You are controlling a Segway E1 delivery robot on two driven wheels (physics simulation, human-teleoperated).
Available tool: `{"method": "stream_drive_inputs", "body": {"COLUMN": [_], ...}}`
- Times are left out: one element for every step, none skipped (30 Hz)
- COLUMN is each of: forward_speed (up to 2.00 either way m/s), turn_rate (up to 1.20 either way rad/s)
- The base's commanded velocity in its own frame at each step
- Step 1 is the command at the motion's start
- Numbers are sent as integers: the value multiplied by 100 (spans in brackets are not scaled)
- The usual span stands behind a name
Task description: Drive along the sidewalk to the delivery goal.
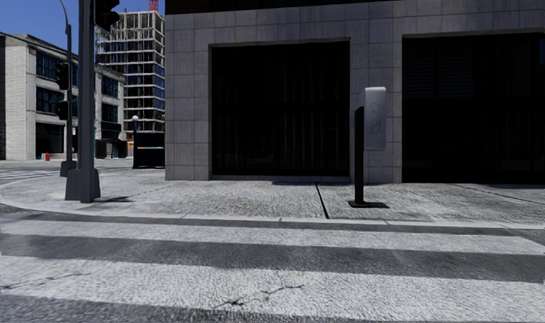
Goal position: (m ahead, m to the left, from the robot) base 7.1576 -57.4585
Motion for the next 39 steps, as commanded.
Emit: {"method": "stream_drive_inputs", "body": {"forward_speed": [200,200,200,200,200,200,200,200,200,200,200,200,200,200,200,200,200,200,200,200,200,200,200,199,197,190,182,178,177,175,175,164,153,139,131,120,110,110,106], "turn_rate": [0,0,0,0,0,0,0,0,0,0,0,0,0,0,0,0,0,0,0,0,0,0,0,0,0,0,0,0,0,0,0,0,0,0,0,-3,-15,-15,-21]}}
